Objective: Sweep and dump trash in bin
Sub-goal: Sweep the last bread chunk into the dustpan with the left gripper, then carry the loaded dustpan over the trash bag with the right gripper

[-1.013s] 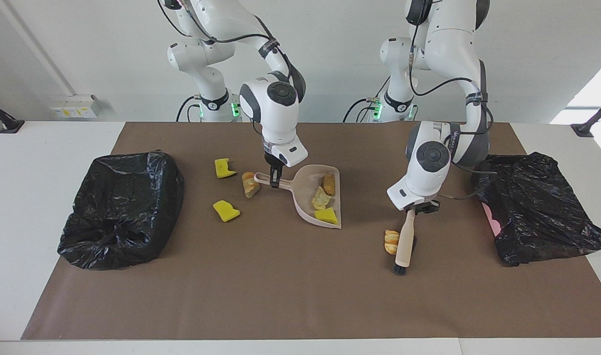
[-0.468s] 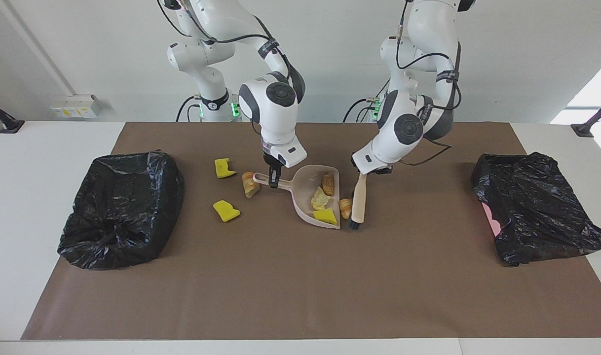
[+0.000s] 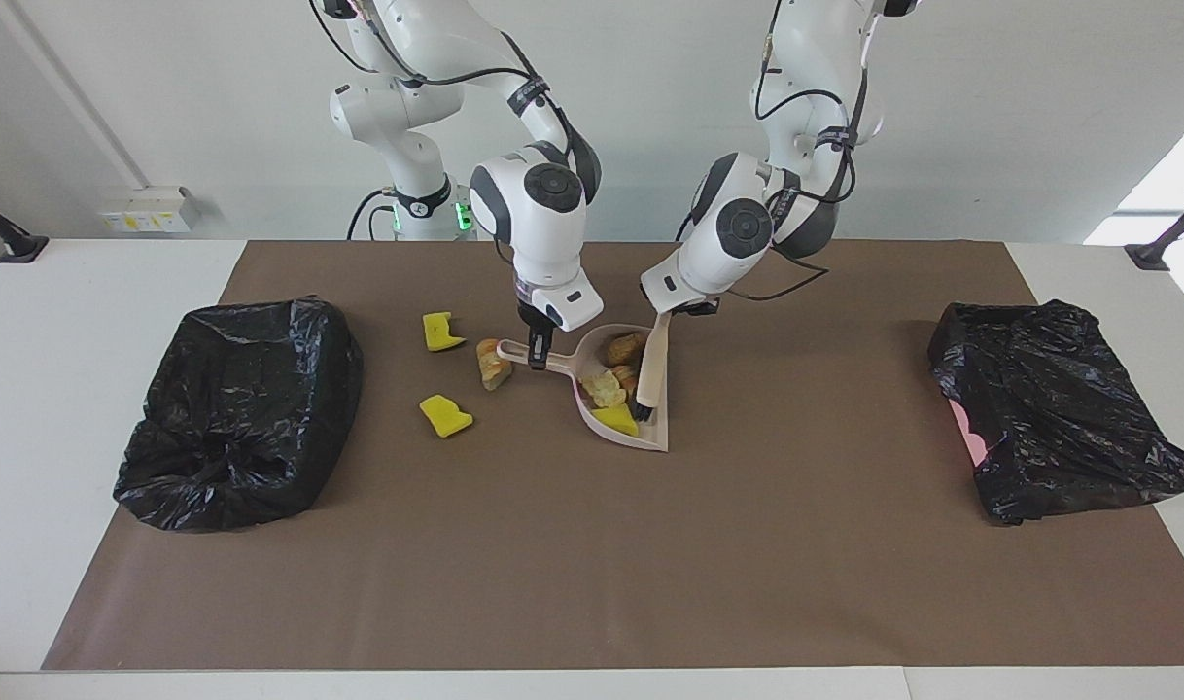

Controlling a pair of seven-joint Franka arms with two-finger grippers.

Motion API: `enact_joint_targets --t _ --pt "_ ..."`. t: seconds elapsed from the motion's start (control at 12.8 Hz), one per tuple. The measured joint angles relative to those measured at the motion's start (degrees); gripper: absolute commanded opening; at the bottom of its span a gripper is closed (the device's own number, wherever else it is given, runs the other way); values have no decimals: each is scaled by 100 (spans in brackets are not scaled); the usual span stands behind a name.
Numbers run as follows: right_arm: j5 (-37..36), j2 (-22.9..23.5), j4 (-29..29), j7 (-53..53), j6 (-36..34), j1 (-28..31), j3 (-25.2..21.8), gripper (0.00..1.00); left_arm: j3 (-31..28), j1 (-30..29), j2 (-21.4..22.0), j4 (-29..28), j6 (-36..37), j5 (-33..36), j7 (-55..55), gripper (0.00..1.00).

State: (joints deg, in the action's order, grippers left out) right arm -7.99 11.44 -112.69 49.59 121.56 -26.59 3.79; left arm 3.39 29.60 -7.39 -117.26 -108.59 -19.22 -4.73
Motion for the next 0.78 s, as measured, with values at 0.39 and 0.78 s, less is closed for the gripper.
enact_joint_targets --t 0.39,0.78 --pt "-2 -101 21 395 -88 311 -10 0 -135 -499 1091 47 607 444 -1056 0" --pt "227 -432 193 1517 -609 991 -29 0 -3 -136 1770 -421 1271 693 -2402 0"
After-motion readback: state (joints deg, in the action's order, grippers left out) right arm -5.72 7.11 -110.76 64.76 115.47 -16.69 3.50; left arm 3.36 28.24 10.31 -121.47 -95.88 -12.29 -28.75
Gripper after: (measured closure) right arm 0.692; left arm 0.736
